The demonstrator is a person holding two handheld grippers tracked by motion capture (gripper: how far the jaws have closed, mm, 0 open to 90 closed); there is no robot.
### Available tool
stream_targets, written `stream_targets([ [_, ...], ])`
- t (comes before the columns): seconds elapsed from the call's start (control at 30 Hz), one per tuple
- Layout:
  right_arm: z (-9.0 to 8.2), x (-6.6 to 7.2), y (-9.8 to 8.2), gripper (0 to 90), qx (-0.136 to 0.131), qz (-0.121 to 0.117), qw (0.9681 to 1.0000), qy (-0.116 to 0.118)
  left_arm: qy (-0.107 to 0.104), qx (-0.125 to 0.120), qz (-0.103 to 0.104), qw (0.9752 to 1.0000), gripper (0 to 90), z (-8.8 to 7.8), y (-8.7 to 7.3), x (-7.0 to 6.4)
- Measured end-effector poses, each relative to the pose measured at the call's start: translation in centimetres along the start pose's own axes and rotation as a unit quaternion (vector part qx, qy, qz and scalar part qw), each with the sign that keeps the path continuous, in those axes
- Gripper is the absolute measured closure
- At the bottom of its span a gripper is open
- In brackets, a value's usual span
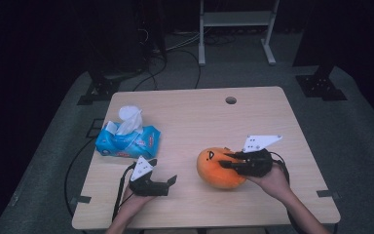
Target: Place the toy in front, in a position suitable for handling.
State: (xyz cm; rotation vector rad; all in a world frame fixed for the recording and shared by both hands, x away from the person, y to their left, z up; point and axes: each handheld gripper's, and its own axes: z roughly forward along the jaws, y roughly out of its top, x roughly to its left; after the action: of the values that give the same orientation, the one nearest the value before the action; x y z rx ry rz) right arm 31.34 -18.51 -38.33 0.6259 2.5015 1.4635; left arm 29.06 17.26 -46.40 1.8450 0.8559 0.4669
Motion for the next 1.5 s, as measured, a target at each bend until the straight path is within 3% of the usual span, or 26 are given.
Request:
stream_targets([
  [0.23,1.5,0.9,-0.6,72.5,-0.001,-0.016,0.9999,0.004,0.001,0.0,-0.001,1.0,2.9,0.0,0.0,0.1],
  [0.53,3.7,1.8,-2.1,65.8,0.026,-0.031,0.999,0.019,0.0,-0.003,-0.006,1.0,4.0,-0.3,0.0,0.3],
  [0.6,3.6,2.0,-2.3,57.3,0.018,-0.024,0.9991,0.03,-0.002,-0.004,-0.009,0.9999,4.5,-0.3,0.1,0.4],
  [0.67,3.6,2.0,-2.4,54.5,0.019,-0.025,0.999,0.033,-0.004,-0.004,-0.01,0.9999,4.8,-0.3,0.1,0.4],
  [0.73,3.2,1.9,-2.3,46.0,0.013,-0.019,0.9993,0.031,-0.002,-0.007,-0.013,0.9999,5.0,-0.4,0.1,0.5],
  [0.93,2.1,1.8,-2.7,39.0,-0.012,-0.011,0.9994,0.03,-0.003,-0.014,-0.029,0.9995,5.6,-0.7,0.8,0.7],
  [1.1,1.7,1.6,-3.1,38.2,-0.014,-0.008,0.9994,0.031,-0.001,-0.014,-0.036,0.9993,8.7,-1.1,1.6,1.1],
  [1.3,1.4,1.5,-3.4,36.7,-0.012,-0.009,0.9994,0.032,0.018,-0.021,-0.019,0.9994,8.9,-1.7,2.3,2.3],
  [1.5,2.0,1.6,-3.8,36.0,-0.008,-0.008,0.999,0.042,0.032,-0.044,-0.006,0.9985,8.8,-2.3,3.4,4.3],
])
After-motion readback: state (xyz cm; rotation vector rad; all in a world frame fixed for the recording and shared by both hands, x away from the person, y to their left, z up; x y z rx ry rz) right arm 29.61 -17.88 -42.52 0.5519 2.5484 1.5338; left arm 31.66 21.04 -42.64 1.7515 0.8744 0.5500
